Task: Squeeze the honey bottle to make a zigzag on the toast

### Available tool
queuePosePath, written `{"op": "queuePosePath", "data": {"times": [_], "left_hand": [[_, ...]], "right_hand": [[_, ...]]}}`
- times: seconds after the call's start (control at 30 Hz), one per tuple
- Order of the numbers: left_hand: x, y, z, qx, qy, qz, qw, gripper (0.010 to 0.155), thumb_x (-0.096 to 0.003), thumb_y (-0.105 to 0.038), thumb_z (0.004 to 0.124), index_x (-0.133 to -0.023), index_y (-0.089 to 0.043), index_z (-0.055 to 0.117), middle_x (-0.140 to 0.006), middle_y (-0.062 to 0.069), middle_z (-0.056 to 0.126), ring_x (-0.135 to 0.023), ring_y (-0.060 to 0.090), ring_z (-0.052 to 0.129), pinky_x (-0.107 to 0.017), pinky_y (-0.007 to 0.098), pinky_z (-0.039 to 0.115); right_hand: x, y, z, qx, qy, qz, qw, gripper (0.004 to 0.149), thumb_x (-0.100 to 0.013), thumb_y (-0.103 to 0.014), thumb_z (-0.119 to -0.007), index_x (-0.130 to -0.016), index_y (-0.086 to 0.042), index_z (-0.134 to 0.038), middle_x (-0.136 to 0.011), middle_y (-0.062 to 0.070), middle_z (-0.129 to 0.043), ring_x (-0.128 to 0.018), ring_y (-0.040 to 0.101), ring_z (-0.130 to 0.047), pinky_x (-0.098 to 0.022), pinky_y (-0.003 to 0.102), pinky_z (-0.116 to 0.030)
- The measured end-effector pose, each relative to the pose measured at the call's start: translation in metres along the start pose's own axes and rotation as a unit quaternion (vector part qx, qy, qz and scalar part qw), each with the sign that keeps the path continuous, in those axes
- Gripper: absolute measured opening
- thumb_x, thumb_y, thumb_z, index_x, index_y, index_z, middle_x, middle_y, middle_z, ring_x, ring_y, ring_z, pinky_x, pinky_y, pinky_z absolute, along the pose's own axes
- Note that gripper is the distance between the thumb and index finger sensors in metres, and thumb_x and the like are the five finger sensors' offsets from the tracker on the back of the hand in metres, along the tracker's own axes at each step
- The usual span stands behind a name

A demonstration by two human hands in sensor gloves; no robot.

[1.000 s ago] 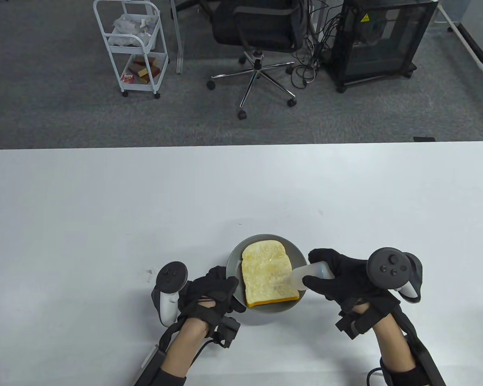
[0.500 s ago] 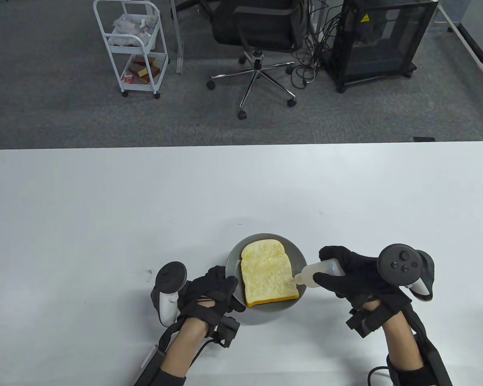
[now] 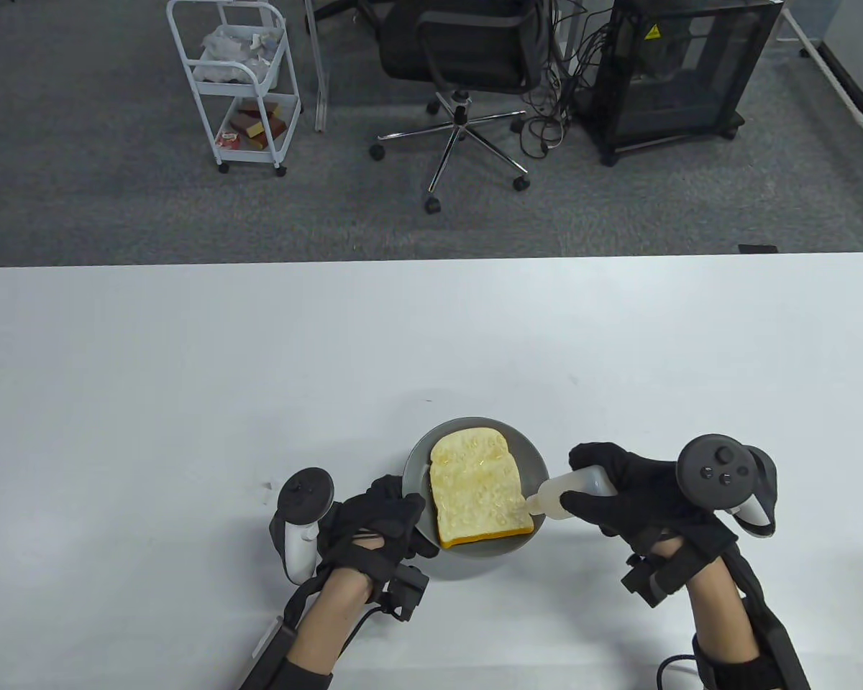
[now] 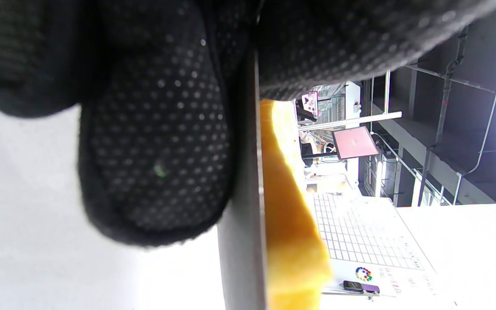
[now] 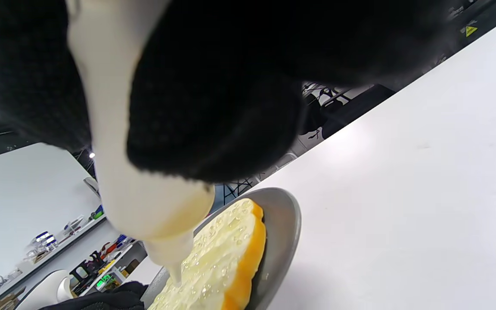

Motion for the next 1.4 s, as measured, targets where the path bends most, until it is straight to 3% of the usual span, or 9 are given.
{"op": "queuePosePath", "data": {"times": [0.73,1.4], "left_hand": [[-0.001,0.000,0.002,-0.004,0.001,-0.003,1.000,0.051,-0.0486,-0.027,0.086,-0.087,0.003,0.070,-0.052,0.020,0.109,-0.024,0.023,0.120,-0.026,0.042,0.095],[-0.001,0.001,0.003,-0.007,0.002,-0.003,1.000,0.051,-0.0486,-0.027,0.086,-0.087,0.003,0.070,-0.052,0.020,0.109,-0.024,0.023,0.120,-0.026,0.041,0.095]], "right_hand": [[-0.012,-0.017,-0.038,-0.015,-0.008,0.022,1.000,0.066,-0.042,-0.059,-0.097,-0.091,-0.017,-0.082,-0.062,0.012,-0.103,-0.020,0.009,-0.108,-0.010,0.023,-0.094],[-0.018,-0.028,-0.057,-0.021,-0.011,0.036,0.999,0.066,-0.043,-0.059,-0.096,-0.091,-0.017,-0.081,-0.061,0.012,-0.103,-0.020,0.008,-0.108,-0.010,0.023,-0.094]]}}
Point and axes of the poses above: the tracker on the back of each hand, its own y axis roughly to the little-finger side, its own x axis roughly from the fingertips to the wrist, z = x × y, the point moved 1 cm from there along -x, roughly from the wrist to the fingertips
